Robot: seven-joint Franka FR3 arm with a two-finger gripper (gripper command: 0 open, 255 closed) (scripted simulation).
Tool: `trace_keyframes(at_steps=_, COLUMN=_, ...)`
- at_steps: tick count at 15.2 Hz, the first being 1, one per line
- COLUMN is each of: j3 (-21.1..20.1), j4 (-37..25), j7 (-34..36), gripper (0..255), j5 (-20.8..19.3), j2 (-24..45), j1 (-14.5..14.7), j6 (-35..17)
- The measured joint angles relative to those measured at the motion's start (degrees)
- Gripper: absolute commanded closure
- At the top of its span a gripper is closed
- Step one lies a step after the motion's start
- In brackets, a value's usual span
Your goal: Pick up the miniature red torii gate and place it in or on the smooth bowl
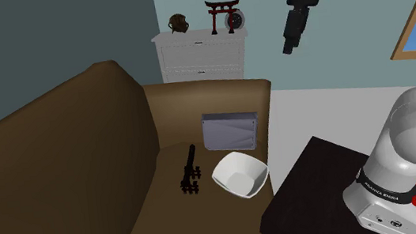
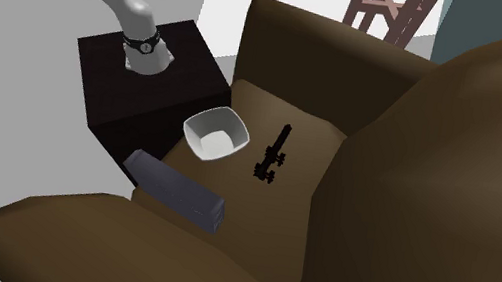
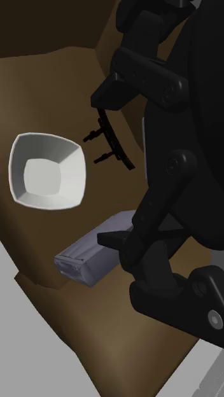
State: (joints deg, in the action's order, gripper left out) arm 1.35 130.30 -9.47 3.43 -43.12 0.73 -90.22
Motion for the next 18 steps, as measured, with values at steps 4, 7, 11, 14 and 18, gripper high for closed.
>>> trace_keyframes(at_steps=4, j3=0.2, j4=2.6, j7=-1.0, gripper=0, j5=0.9, j2=1.3, j1=0.7, j6=-3.8)
trace_keyframes(at_steps=7, j3=0.4, j4=6.1, j7=-2.5, gripper=0, j5=2.3, j2=3.8, j1=1.7, j6=-9.5)
trace_keyframes(at_steps=11, j3=0.7, j4=9.5, j7=-5.0, gripper=0, j5=4.4, j2=8.3, j1=3.2, j6=-17.3)
trace_keyframes(at_steps=14, j3=0.9, j4=11.1, j7=-7.1, gripper=0, j5=6.2, j2=12.8, j1=4.6, j6=-23.1)
trace_keyframes(at_steps=18, j3=0.9, j4=12.6, j7=-10.1, gripper=0, j5=9.3, j2=18.8, j1=6.7, j6=-30.4)
